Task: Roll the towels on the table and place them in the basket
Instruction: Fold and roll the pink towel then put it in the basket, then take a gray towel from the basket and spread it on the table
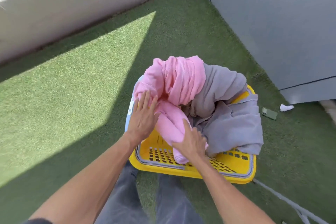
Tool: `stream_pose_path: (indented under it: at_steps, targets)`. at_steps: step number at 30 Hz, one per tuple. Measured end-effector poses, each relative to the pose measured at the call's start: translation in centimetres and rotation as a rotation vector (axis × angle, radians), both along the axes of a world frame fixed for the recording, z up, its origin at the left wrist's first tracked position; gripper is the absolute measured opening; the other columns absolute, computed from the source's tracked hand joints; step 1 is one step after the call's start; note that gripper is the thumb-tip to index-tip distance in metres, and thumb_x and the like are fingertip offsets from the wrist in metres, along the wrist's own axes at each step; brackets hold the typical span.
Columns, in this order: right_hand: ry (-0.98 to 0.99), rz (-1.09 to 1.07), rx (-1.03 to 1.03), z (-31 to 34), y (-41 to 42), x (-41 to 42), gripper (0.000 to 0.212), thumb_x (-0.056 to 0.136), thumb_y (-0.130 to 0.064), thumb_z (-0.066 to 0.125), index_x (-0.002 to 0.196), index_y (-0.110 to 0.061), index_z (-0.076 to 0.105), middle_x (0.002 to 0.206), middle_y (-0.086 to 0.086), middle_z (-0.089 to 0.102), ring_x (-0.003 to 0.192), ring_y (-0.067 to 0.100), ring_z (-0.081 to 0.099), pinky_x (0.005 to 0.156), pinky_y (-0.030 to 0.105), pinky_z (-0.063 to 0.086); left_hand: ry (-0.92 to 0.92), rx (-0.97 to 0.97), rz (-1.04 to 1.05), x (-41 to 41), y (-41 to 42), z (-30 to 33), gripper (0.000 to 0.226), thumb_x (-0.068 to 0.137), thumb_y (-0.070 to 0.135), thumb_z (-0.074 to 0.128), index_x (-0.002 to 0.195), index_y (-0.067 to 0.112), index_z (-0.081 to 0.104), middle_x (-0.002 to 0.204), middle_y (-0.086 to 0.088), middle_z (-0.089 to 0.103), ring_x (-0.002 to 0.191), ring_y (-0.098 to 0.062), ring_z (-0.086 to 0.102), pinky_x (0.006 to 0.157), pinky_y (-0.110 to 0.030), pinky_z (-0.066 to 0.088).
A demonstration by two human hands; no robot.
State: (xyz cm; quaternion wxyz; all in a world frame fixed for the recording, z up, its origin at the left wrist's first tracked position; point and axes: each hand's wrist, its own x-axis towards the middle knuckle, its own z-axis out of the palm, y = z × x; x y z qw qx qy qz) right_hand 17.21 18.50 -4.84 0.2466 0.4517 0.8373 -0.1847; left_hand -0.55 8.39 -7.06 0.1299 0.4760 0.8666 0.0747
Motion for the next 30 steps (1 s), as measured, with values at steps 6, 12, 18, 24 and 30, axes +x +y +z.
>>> stream_pose_path:
  at_steps: [6,12,18,24,30]
  targets:
    - [0.042,0.016,-0.114,-9.3,2.3,0.9,0.11,0.074,-0.055,0.072,0.153,-0.035,-0.001,0.119,0.015,0.045,0.106,0.038,0.051,0.084,0.047,0.044,0.084,-0.007,0.093,1.0,1.9,-3.4,0.069,0.097,0.051,0.04,0.152,0.011,0.025,0.16,-0.021,0.005,0.149,-0.032,0.002,0.117,-0.053,0.015]
    - [-0.03,0.046,-0.445,-16.6,3.1,2.7,0.103,0.088,-0.013,0.064,0.152,-0.027,-0.016,0.143,0.031,0.03,0.128,0.04,0.042,0.101,0.04,0.04,0.147,-0.071,0.134,1.5,2.4,-3.4,0.071,0.096,0.058,0.037,0.152,0.016,0.025,0.159,-0.022,0.004,0.149,-0.033,0.001,0.117,-0.053,0.016]
    - [-0.008,0.007,-0.578,-15.8,4.5,3.6,0.091,0.093,-0.017,0.061,0.154,-0.025,-0.005,0.161,0.015,0.002,0.148,0.027,0.01,0.115,0.037,0.022,0.169,-0.166,0.146,1.4,2.7,-3.1,0.071,0.094,0.057,0.04,0.152,0.019,0.026,0.16,-0.02,-0.005,0.149,-0.033,-0.005,0.118,-0.053,0.013]
    - [0.121,-0.037,-0.387,-8.7,7.9,6.2,0.063,0.088,-0.014,0.063,0.144,-0.015,0.034,0.133,0.013,0.045,0.123,0.031,0.045,0.103,0.039,0.04,0.111,-0.166,0.094,1.5,3.1,-1.7,0.077,0.089,0.057,0.047,0.151,0.016,0.026,0.159,-0.024,-0.009,0.147,-0.039,-0.009,0.118,-0.057,0.007]
    - [0.099,0.006,-0.039,-1.2,11.4,9.8,0.036,0.089,-0.021,0.059,0.124,-0.016,0.055,0.117,0.01,0.053,0.11,0.032,0.051,0.092,0.042,0.042,-0.026,-0.143,-0.08,7.0,5.2,-0.3,0.063,0.082,0.04,0.065,0.136,0.01,0.051,0.152,-0.022,0.031,0.145,-0.036,0.023,0.116,-0.054,0.02]
